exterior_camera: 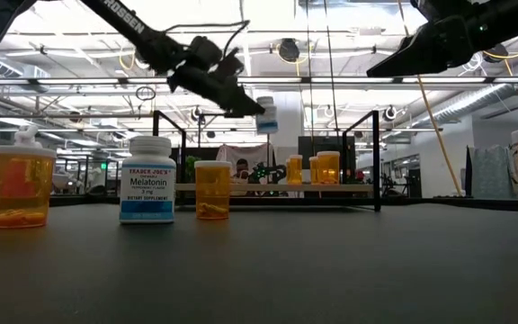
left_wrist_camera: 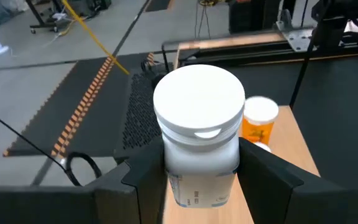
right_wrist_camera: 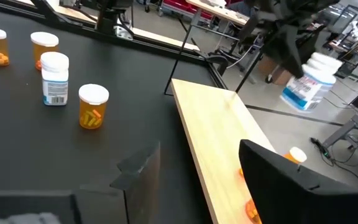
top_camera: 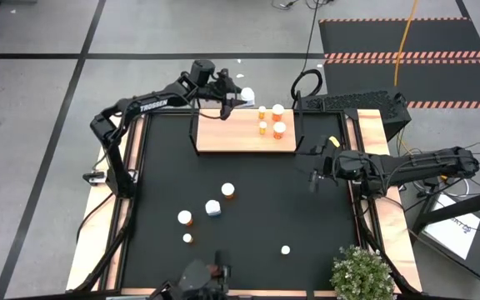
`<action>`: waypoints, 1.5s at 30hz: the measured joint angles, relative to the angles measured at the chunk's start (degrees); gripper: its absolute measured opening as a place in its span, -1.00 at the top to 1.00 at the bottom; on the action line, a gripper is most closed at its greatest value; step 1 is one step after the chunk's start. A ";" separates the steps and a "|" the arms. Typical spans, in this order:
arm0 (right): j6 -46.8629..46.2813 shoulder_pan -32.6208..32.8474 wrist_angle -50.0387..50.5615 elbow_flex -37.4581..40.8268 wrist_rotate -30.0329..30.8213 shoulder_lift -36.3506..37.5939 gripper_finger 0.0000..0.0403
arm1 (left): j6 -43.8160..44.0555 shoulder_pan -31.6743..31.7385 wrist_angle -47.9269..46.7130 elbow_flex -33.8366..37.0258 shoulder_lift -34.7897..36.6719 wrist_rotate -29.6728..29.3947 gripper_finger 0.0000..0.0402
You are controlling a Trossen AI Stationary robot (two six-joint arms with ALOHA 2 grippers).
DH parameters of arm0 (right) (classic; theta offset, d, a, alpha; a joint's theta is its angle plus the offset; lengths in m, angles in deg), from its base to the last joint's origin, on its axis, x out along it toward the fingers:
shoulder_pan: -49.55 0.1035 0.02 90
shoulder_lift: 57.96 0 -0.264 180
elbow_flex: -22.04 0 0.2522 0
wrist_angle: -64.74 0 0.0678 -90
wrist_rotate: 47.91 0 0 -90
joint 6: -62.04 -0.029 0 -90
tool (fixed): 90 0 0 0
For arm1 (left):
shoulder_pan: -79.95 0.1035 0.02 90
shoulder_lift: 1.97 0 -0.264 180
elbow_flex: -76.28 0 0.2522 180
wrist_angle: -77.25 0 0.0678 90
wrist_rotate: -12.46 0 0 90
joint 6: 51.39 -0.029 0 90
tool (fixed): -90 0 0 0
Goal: Pick and place medicine bottles onto shelf by color
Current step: Put the right white pill bottle on the shelf
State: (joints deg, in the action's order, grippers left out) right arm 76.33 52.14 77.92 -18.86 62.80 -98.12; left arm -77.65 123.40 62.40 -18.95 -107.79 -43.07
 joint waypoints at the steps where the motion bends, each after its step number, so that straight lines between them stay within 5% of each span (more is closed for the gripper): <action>1: 0.02 0.00 0.00 0.00 0.00 0.00 -0.04 | -0.85 0.06 -1.26 -1.24 0.01 -0.06 0.10; 11: 0.11 0.00 -0.01 0.00 -0.02 0.00 -0.02 | -6.06 0.30 -4.73 -2.36 -1.01 -2.20 0.10; 26: 2.93 0.00 -0.90 0.02 0.02 0.00 -0.02 | -9.27 -1.12 -10.11 -9.15 -12.07 -4.08 0.10; 45: 2.97 0.00 -0.88 0.02 0.00 0.00 -0.02 | -14.56 -0.05 -14.84 -9.16 -12.63 -3.86 0.10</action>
State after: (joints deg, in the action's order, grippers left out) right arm 79.30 52.14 77.05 -18.83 62.80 -98.12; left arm -92.21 123.35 47.57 -28.11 -120.42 -46.93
